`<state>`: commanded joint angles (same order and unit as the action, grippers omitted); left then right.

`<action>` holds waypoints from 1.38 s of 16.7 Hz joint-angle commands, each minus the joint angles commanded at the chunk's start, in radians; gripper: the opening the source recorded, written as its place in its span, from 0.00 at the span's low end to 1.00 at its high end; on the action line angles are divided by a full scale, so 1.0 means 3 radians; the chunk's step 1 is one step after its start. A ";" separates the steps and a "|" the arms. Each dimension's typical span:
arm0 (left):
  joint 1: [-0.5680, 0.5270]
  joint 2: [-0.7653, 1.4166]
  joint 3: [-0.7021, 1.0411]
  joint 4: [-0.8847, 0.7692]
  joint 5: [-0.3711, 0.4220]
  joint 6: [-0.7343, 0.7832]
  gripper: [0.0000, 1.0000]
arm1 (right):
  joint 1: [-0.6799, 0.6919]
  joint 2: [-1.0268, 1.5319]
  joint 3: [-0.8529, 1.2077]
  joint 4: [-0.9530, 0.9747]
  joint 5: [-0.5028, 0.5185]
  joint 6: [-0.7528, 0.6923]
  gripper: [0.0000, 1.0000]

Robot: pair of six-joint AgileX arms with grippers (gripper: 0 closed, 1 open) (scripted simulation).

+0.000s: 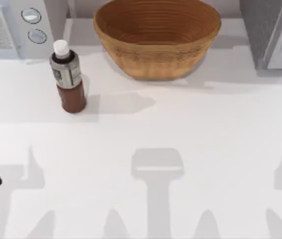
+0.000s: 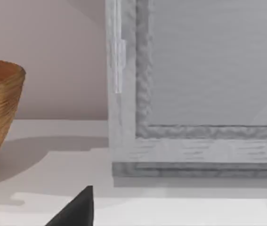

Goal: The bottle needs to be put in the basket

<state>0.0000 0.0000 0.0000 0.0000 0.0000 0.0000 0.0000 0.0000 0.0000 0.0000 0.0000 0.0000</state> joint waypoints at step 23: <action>0.0255 0.5700 0.1747 0.3400 0.2500 0.0423 1.00 | 0.0000 0.0000 0.0000 0.0000 0.0000 0.0000 1.00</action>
<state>0.0765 1.7099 0.5242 1.0200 0.7499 0.1268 0.0000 0.0000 0.0000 0.0000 0.0000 0.0000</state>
